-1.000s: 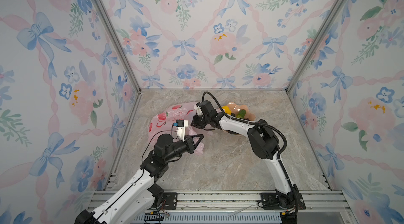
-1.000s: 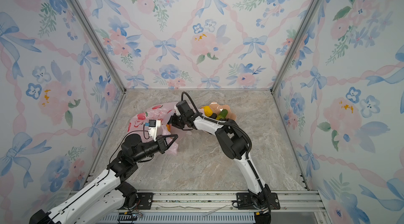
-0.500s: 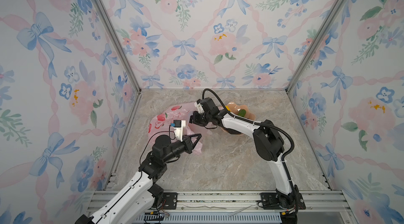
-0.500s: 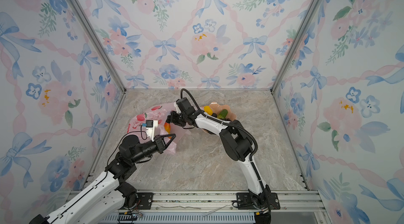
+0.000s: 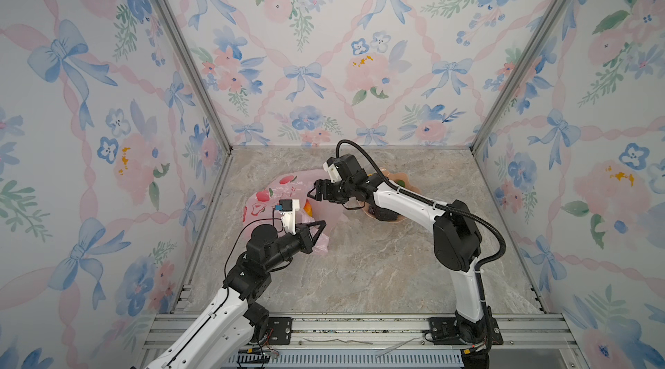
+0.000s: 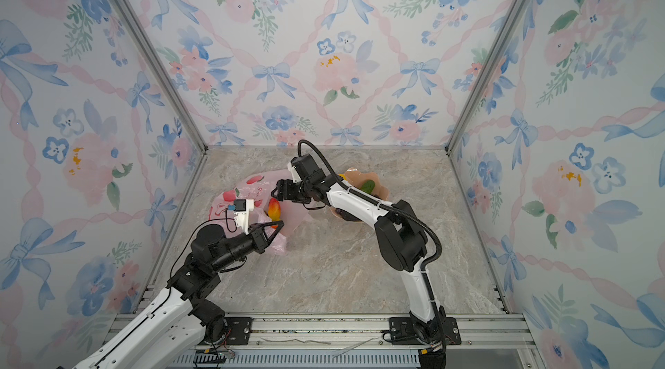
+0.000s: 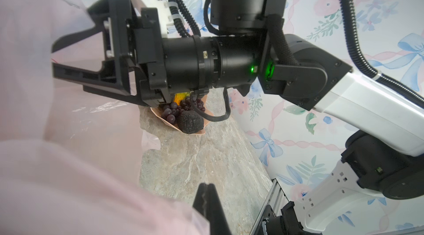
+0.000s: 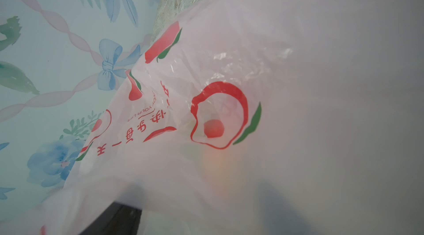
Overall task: Place the fruits into the plastic bag
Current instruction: Place the fruit in the plastic bag.
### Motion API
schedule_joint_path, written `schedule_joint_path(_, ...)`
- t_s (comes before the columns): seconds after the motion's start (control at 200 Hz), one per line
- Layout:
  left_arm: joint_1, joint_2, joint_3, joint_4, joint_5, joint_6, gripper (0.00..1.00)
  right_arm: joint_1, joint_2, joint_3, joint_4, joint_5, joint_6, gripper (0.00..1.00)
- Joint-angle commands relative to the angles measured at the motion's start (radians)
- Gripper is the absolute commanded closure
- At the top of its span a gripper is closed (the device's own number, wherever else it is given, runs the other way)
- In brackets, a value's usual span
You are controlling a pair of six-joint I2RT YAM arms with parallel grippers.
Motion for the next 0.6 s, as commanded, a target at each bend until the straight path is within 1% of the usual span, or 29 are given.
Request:
schedule_joint_path(0.0, 0.010, -0.020, -0.011, -0.031, -0.019, 0.000, 1.00, 0.009, -0.063, -0.023, -0.069, 0.006, -0.041, 0.20)
schedule_joint_path(0.19, 0.015, -0.028, -0.016, -0.049, -0.036, -0.001, 1.00, 0.008, -0.154, -0.065, -0.108, -0.001, -0.054, 0.19)
schedule_joint_path(0.21, 0.015, -0.027, -0.017, -0.050, -0.037, -0.001, 1.00, 0.008, -0.165, -0.070, -0.115, 0.001, -0.084, 0.19)
schedule_joint_path(0.32, 0.019, -0.027, -0.016, -0.050, -0.036, -0.001, 1.00, 0.008, -0.225, -0.090, -0.164, 0.002, -0.117, 0.18)
schedule_joint_path(0.595, 0.020, -0.027, -0.006, -0.044, -0.031, 0.002, 1.00, -0.008, -0.396, -0.174, -0.236, 0.025, -0.167, 0.16)
